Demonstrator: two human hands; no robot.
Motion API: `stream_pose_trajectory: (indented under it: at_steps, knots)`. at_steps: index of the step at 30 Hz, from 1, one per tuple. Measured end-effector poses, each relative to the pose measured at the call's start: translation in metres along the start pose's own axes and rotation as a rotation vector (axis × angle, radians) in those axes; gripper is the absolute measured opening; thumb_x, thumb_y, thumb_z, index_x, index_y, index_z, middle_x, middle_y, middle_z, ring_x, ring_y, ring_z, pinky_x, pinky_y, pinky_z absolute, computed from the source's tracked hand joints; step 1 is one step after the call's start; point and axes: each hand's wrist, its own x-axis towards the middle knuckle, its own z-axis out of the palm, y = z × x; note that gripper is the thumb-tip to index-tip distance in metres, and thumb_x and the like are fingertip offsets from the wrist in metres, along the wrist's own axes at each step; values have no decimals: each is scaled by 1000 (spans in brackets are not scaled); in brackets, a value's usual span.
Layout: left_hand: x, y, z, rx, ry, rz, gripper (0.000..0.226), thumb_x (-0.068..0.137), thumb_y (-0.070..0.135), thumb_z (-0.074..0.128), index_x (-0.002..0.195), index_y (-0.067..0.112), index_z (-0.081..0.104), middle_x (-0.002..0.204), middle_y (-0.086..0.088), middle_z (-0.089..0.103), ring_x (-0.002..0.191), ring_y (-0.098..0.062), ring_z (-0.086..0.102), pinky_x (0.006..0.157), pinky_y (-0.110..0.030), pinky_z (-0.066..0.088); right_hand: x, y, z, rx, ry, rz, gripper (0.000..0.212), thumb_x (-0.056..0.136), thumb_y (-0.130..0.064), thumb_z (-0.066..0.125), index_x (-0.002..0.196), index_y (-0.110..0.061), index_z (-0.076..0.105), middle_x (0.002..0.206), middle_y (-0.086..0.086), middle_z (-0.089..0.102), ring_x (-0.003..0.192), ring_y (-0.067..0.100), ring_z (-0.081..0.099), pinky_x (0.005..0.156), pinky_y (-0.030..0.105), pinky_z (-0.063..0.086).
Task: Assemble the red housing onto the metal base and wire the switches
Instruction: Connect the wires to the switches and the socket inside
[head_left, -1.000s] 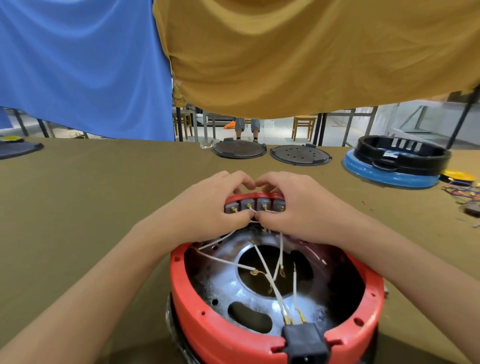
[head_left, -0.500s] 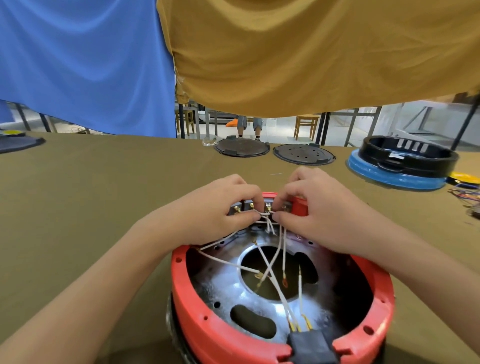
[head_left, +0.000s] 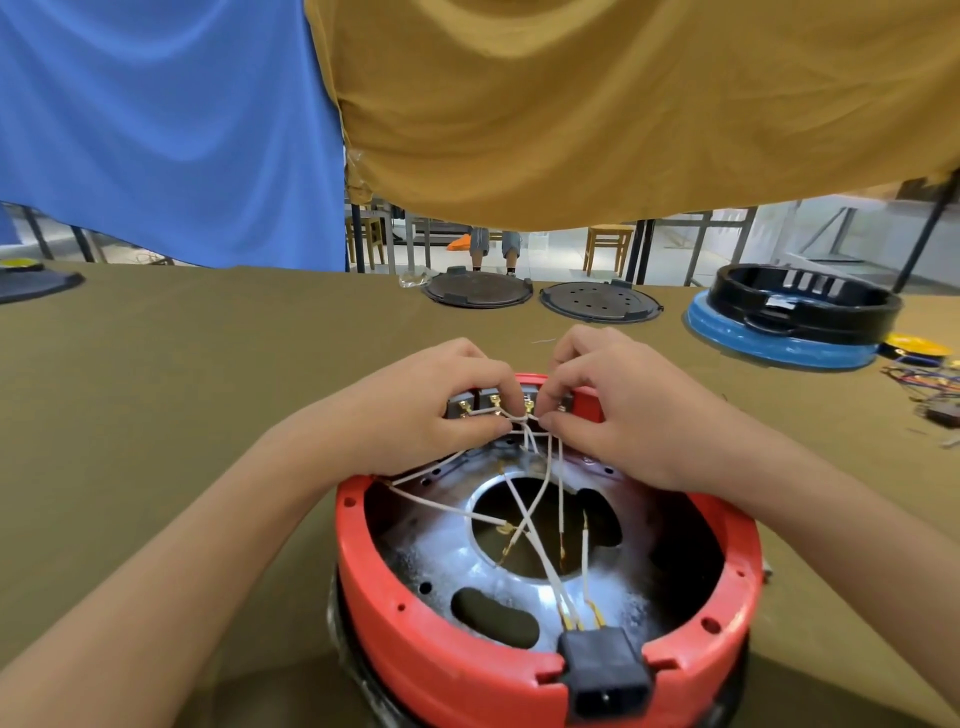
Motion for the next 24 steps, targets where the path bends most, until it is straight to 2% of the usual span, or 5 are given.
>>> stream_pose_trajectory:
  at_steps: [2, 18, 24]
  knots:
    - [0, 0, 0, -7, 2, 2, 9, 92, 42, 59, 100, 45, 62, 112, 15, 50, 101, 1, 52, 96, -30, 43, 0, 0, 0, 9, 5, -8, 9, 91, -32, 65, 89, -27, 73, 97, -14, 48, 94, 7, 44, 76, 20, 36]
    - [1, 0, -1, -13, 7, 9, 4, 92, 40, 60, 91, 44, 62, 111, 13, 50, 95, 5, 50, 85, -15, 39, 1, 0, 1, 54, 25, 22, 8, 90, -32, 68, 84, -29, 73, 95, -18, 48, 88, -1, 48, 70, 9, 36]
    - [1, 1, -1, 7, 12, 3, 4, 93, 39, 59, 92, 43, 61, 112, 13, 50, 96, 4, 51, 89, -22, 42, 1, -1, 1, 7, 22, 13, 8, 90, -32, 66, 86, -29, 72, 96, -16, 48, 91, 3, 45, 72, 10, 35]
